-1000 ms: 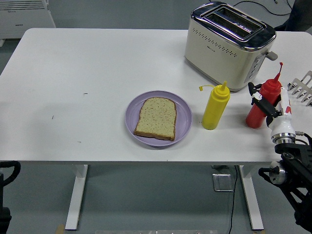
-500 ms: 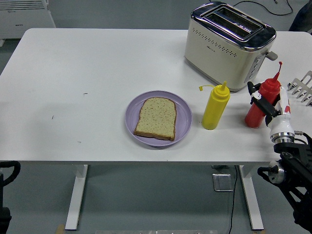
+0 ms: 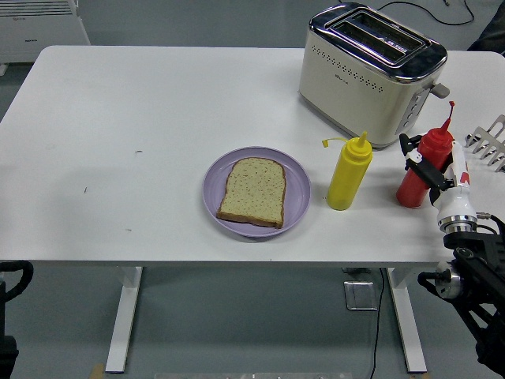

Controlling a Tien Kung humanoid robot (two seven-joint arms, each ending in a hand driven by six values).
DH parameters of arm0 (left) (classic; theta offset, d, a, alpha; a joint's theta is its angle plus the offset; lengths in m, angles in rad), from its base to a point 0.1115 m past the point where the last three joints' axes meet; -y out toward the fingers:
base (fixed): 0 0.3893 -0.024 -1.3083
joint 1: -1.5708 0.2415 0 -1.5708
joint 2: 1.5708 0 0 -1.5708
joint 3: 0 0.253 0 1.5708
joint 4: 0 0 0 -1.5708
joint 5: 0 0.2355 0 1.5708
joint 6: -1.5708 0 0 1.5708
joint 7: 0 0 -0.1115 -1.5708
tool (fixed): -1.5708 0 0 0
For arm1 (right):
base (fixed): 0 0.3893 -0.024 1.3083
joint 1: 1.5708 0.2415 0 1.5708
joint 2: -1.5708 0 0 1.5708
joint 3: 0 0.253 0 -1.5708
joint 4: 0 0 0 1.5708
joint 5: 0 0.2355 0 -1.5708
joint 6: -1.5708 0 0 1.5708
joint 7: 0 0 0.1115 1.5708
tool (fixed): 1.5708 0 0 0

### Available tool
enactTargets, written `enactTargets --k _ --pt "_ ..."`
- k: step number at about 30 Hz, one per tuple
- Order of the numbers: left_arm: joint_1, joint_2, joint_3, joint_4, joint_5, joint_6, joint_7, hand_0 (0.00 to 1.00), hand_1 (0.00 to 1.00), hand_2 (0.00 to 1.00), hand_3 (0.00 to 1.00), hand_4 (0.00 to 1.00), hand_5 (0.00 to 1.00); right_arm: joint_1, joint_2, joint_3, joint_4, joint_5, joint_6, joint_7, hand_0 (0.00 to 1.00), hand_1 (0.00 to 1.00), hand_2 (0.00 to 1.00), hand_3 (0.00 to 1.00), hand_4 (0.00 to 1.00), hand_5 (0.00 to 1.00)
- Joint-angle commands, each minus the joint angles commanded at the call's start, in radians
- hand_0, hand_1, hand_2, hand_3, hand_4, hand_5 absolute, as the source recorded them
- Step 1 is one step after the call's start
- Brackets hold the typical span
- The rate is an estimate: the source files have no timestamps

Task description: Pick up the cup,pour liquid into bread,place the cup on the desk

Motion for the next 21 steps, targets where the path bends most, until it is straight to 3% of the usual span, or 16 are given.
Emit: enactTargets --k 1,21 --pt "0.000 0.000 0.000 0.000 0.000 0.000 0.000 0.721 0.742 0.741 0.671 0.650 0.998 -0.001 0.000 0.000 -0.001 -0.001 0.001 -0.001 0.284 0.335 0.400 0.398 0.781 0.252" --pt "0.001 0.000 0.001 0.000 -0.001 0.000 -0.001 0.721 0.740 0.741 0.672 0.649 0.998 -0.027 -0.005 0.005 0.013 -0.032 -0.006 0.013 0.365 0.420 0.434 0.425 0.800 0.245"
